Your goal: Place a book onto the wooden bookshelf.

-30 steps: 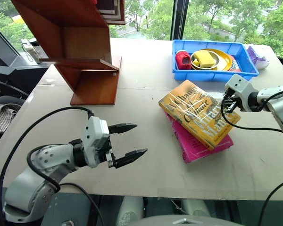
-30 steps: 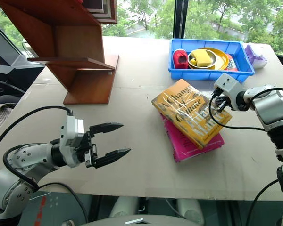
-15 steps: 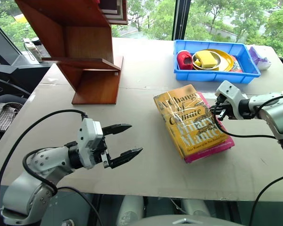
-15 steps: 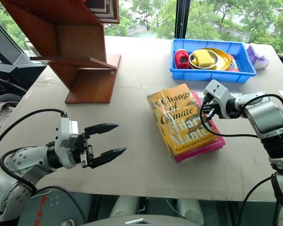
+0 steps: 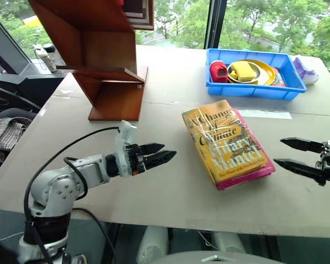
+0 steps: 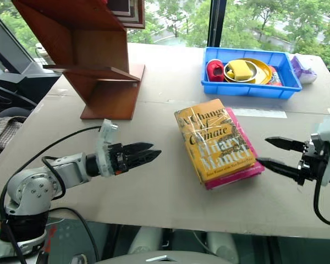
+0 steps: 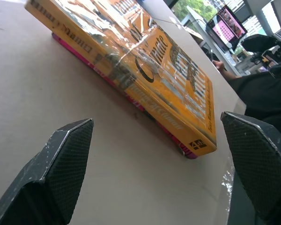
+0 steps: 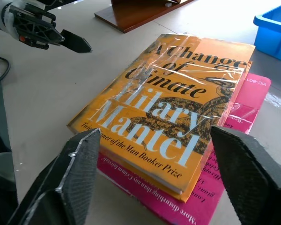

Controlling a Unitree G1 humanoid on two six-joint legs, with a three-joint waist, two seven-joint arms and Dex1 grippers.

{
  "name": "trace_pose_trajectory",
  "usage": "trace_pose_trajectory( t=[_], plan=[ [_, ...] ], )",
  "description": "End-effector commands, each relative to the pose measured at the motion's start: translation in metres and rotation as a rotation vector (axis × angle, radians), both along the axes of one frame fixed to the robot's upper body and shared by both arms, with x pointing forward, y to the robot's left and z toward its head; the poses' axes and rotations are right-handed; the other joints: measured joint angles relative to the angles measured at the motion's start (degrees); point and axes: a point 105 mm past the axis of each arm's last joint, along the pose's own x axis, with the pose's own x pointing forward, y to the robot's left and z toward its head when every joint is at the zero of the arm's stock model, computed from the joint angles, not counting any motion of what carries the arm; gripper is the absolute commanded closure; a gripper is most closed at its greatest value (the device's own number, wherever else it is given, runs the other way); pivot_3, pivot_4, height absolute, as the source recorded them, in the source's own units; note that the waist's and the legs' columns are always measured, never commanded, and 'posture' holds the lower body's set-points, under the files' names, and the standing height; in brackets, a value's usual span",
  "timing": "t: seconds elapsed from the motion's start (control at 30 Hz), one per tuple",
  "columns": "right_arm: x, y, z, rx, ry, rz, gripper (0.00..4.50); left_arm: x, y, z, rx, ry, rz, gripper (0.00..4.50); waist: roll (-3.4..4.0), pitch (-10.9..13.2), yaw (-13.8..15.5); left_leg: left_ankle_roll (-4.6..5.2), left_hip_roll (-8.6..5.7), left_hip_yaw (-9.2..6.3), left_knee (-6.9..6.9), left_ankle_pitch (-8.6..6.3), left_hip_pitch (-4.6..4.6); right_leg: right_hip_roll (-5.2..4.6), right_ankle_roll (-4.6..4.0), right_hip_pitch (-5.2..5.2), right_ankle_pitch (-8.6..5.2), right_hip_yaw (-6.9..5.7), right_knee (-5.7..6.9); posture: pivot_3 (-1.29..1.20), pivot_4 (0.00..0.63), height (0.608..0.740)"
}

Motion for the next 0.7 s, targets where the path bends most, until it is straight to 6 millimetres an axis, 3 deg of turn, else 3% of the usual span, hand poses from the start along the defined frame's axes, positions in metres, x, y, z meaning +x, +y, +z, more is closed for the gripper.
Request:
trace_pose_trajectory(
  t=[0.03,0.23,0.6,0.7],
  plan=[
    [-0.018,-0.003,0.018,-0.017,-0.107,-0.045,0.03,0.011,-0.016,0.001,-0.091,0.147,-0.024,0.0,-0.01,0.0,-0.12,0.0,0.0,-0.01,0.05,0.0,0.0,0.0,0.02,0.03,-0.01,-0.01,0.0,0.0,0.15,0.74],
    [-0.035,-0.003,0.022,-0.04,-0.174,-0.104,0.03,0.038,-0.038,-0.008,-0.172,0.315,0.008,0.0,-0.04,-0.04,-0.68,0.0,-0.05,-0.02,0.07,0.0,0.02,0.02,-0.14,0.06,0.09,0.02,0.04,0.0,0.15,0.74],
    [-0.033,0.008,0.021,-0.062,-0.255,-0.158,0.03,0.062,-0.078,-0.023,-0.241,0.443,0.01,0.0,-0.06,-0.04,-0.47,-0.01,-0.36,-0.13,0.05,0.0,-0.06,-0.05,-0.17,0.05,0.09,-0.02,-0.02,0.0,0.15,0.74],
    [-0.032,0.009,0.02,-0.061,-0.259,-0.161,0.0,0.058,-0.083,-0.029,-0.249,0.46,-0.008,0.72,-0.06,-0.04,-0.47,-0.01,-0.4,-0.14,0.05,0.0,-0.08,-0.08,-0.17,0.05,0.09,-0.02,-0.04,0.0,0.15,0.74]
  ],
)
